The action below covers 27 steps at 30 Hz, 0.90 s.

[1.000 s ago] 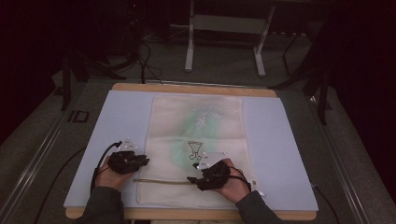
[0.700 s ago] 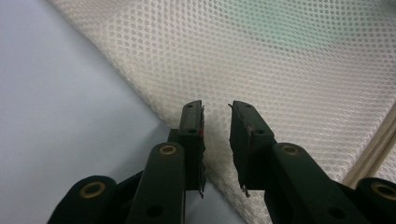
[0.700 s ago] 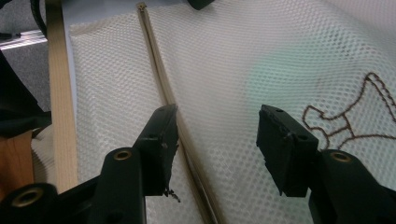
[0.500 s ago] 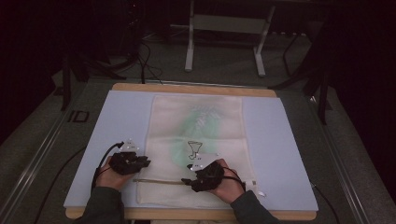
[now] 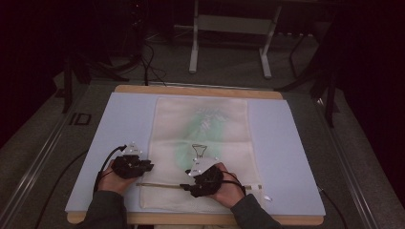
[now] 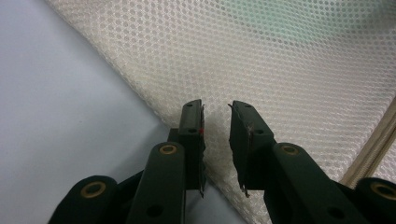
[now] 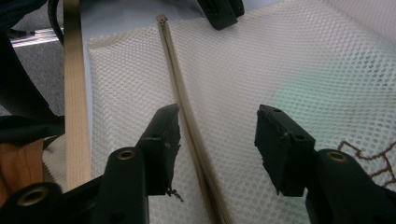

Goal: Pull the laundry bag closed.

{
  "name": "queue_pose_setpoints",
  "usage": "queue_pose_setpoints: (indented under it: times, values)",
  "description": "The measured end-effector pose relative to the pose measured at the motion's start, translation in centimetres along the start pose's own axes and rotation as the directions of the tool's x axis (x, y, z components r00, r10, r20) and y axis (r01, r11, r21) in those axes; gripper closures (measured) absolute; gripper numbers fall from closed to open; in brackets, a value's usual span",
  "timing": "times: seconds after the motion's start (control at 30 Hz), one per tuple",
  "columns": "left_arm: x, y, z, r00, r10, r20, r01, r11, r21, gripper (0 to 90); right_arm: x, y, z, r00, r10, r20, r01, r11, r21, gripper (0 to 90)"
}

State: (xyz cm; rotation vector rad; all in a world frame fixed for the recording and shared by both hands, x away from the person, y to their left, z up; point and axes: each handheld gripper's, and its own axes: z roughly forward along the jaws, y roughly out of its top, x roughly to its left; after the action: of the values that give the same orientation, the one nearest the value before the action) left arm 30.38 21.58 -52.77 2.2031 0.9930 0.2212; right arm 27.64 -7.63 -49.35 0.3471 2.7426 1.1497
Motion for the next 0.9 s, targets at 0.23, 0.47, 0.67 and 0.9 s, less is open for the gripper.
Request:
queue_pose_setpoints:
  times: [0.23,0.47,0.67,0.9]
  values:
    - [0.2,0.0,0.0,1.0000,-0.003,0.007,0.003,1.0000,0.001,75.7,0.4,0.5,0.5,0.9995,-0.020,-0.022,0.021,1.000,0.006,53.7]
    - [0.3,-0.1,0.0,0.9999,-0.011,0.013,0.011,0.9999,-0.004,75.2,0.8,0.9,1.2,0.9991,-0.037,-0.021,0.038,0.999,0.017,53.1]
    - [0.3,0.0,0.0,0.9997,-0.012,0.021,0.013,0.9999,-0.004,73.6,1.3,1.5,2.1,0.9979,-0.055,-0.035,0.055,0.998,0.016,55.1]
    - [0.6,-0.1,-0.1,0.9984,-0.035,0.045,0.035,0.9993,-0.014,73.1,1.8,2.0,3.4,0.9957,-0.072,-0.058,0.074,0.997,0.027,61.4]
